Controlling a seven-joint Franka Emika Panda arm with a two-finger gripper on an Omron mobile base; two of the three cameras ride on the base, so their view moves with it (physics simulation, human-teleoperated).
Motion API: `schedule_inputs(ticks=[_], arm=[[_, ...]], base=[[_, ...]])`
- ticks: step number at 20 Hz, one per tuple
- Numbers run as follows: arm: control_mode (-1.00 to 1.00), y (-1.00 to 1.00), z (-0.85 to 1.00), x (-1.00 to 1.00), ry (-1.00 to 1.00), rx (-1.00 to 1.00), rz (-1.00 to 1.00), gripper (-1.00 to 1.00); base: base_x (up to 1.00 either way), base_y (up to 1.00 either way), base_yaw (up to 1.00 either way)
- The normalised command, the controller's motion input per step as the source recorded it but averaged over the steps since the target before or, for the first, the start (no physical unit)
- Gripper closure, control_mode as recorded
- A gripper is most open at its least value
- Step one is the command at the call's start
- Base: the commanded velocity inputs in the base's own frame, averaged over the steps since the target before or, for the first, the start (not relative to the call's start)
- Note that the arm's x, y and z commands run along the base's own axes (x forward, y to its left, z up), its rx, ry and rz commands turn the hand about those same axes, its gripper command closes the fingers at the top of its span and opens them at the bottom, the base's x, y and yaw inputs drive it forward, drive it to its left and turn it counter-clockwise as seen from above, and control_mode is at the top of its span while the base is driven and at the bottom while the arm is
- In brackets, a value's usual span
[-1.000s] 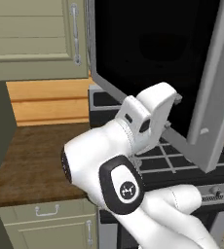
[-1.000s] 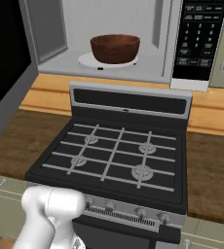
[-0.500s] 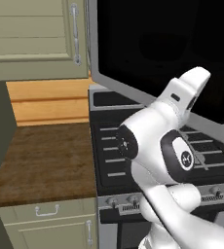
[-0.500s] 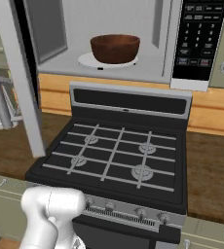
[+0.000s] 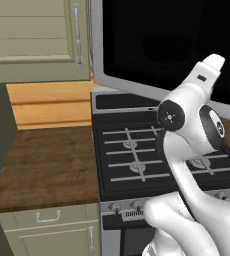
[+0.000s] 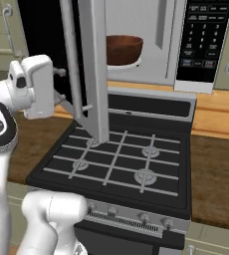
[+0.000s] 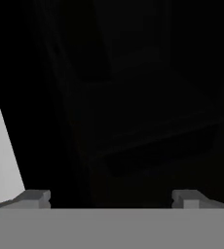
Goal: Pick the squash from the sink and place it in the bowl. Then pick the bowl and place it in the microwave. Then close the microwave door and press the start button.
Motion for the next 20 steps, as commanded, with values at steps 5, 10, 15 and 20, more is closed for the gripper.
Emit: schedule_inputs(ticks=[5, 10, 15, 20], arm=[[-1.00, -0.46, 0.00, 1.00, 0.03, 0.07, 0.17, -1.00], [-1.00, -0.39, 0.00, 1.00, 0.06, 0.07, 0.17, -1.00], [-1.00, -0.29, 0.00, 1.00, 0.12, 0.08, 0.15, -1.00], [-1.00, -0.13, 0.01, 0.90, 0.15, 0.09, 0.11, -1.00]], base=[[0.00, 0.00, 0.00], [0.00, 0.00, 0.00], [0.00, 0.00, 0.00], [0.00, 0.00, 0.00]])
